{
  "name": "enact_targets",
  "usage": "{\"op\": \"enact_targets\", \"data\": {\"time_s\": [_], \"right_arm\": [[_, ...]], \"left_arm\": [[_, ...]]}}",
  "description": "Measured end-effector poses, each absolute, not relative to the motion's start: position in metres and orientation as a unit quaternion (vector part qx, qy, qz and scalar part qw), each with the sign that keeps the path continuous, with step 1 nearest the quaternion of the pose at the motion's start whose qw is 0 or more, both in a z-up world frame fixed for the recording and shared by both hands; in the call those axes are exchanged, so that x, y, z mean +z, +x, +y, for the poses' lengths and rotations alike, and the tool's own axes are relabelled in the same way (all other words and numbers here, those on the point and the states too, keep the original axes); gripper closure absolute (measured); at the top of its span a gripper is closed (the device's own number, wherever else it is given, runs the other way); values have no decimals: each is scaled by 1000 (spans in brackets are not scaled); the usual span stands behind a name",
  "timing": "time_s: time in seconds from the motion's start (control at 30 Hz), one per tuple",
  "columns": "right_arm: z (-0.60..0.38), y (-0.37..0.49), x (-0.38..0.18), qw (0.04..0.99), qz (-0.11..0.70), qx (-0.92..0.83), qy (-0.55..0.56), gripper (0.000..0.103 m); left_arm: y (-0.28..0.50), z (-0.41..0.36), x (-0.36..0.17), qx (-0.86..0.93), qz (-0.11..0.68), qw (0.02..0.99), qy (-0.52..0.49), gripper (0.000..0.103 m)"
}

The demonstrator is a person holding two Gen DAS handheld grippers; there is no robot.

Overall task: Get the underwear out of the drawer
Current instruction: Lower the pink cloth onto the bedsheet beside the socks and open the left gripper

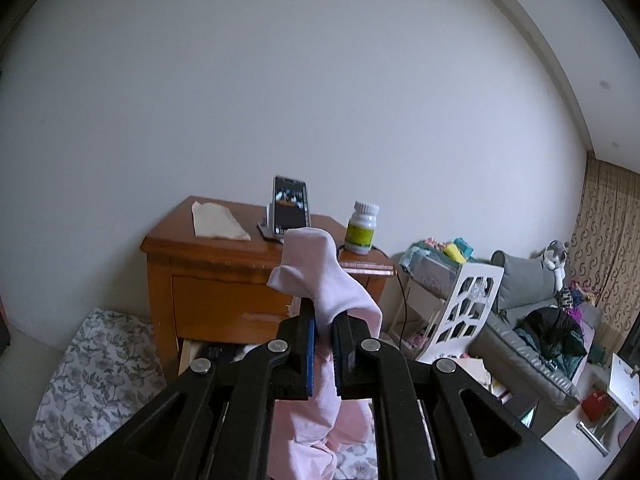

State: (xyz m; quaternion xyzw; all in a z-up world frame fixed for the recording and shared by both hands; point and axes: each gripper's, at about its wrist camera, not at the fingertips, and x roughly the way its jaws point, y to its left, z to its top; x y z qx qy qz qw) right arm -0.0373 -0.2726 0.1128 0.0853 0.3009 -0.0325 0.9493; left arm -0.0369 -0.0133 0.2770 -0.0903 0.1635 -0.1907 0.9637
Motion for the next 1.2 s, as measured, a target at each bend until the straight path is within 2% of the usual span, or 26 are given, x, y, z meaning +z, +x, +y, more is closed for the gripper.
{"op": "enact_targets", "data": {"time_s": [1.2], "right_arm": [[-263,-21,83,936,346,-25,60,0]], "left_arm": [[7,-34,72,-176,376,899,-142,96]]}}
